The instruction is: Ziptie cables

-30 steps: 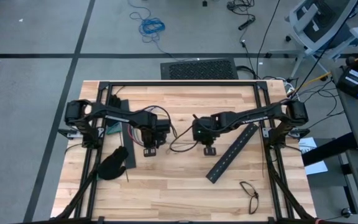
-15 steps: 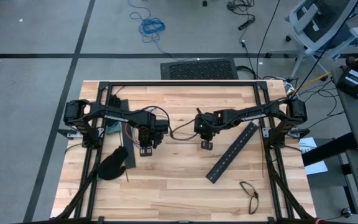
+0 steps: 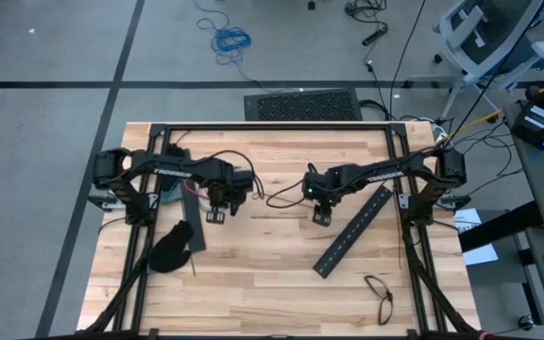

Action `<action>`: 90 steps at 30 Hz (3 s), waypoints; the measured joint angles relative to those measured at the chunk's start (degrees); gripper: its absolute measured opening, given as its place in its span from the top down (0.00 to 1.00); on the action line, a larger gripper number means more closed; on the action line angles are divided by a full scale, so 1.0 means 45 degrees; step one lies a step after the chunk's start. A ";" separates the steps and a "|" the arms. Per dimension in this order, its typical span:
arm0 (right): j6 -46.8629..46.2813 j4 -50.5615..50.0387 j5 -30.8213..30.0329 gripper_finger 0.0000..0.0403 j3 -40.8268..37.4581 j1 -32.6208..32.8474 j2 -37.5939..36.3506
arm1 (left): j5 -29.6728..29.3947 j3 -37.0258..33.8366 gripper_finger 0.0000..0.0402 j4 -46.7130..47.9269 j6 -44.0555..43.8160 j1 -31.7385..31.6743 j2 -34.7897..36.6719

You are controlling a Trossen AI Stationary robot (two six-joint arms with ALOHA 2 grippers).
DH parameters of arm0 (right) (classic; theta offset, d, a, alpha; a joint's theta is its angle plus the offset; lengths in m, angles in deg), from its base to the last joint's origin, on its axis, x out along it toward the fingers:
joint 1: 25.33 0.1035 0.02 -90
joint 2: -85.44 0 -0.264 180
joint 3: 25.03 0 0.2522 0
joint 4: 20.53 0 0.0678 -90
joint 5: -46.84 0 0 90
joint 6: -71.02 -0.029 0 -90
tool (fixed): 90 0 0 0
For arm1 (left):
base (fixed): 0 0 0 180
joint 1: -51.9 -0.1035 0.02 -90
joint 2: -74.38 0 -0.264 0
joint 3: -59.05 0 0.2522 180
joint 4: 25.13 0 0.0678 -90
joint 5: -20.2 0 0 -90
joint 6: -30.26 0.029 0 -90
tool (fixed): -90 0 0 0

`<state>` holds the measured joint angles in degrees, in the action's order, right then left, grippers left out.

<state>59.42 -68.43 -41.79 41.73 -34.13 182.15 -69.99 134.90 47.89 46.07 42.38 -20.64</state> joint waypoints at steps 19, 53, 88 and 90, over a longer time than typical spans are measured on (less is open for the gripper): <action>-0.4819 0.5752 0.1341 0.55 -0.1678 0.0049 -0.1592 | -0.0974 0.1245 0.99 -0.1182 0.6233 -0.1061 -0.0278; -0.3195 0.7533 -0.1583 0.55 0.1654 0.0075 0.2834 | -0.1229 -0.2906 0.99 -0.1227 0.1366 -0.1455 0.5412; -0.3195 0.5433 0.0434 0.97 0.3995 0.0525 0.5426 | -0.1494 -0.4471 0.99 -0.2771 -0.0780 -0.0783 0.7619; -0.3562 0.5530 0.0674 0.99 0.3981 0.0549 0.5375 | -0.1635 -0.4471 0.99 -0.2786 -0.0875 -0.0783 0.7623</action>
<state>43.39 -43.55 -38.75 59.64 -31.66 206.33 -77.35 114.78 35.35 42.13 38.86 13.67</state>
